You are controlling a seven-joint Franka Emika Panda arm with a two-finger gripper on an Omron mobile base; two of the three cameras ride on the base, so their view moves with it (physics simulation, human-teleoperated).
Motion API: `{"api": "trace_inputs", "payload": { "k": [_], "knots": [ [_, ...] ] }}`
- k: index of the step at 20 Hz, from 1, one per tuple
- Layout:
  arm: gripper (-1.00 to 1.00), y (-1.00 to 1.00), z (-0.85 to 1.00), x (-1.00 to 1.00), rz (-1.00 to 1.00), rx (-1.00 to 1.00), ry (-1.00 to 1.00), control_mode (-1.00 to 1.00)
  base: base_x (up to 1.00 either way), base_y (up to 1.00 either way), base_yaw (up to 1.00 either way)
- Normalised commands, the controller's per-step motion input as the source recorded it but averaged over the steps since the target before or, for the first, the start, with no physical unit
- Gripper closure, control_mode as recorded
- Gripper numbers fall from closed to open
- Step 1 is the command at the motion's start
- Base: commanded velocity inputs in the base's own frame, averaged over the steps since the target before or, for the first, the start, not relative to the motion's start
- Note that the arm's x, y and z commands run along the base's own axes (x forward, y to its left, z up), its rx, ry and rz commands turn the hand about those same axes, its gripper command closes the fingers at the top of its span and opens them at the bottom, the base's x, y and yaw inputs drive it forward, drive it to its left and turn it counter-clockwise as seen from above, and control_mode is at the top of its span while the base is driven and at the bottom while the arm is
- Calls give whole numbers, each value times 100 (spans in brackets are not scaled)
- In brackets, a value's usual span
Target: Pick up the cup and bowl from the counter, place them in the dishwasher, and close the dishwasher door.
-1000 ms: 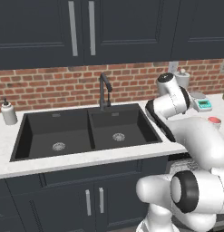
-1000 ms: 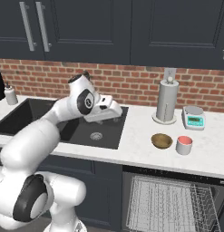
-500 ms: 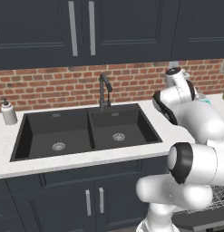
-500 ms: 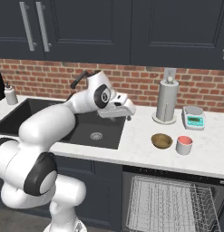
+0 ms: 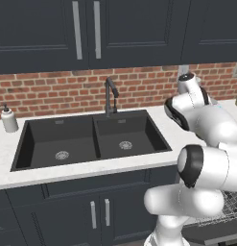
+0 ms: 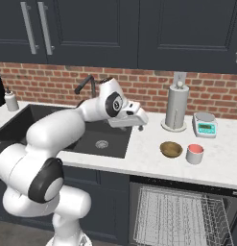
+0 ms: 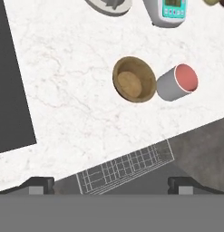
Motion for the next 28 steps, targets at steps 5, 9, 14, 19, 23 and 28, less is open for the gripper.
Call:
{"api": "trace_inputs", "payload": {
  "k": [5,9,14,19,23,28],
  "knots": [
    [-100,-11,-39,0,0,-1,0,-100,0,0,0],
    [-100,-6,-34,0,0,-1,0,-100,0,0,0],
    [-100,-4,-36,0,0,-2,0,-100,0,0,0],
    [-100,-2,-19,0,0,-1,2,-100,0,0,0],
    [-100,0,0,13,0,0,3,-100,0,0,0],
    [-100,-13,0,27,0,0,7,-100,0,0,0]
  ]
}}
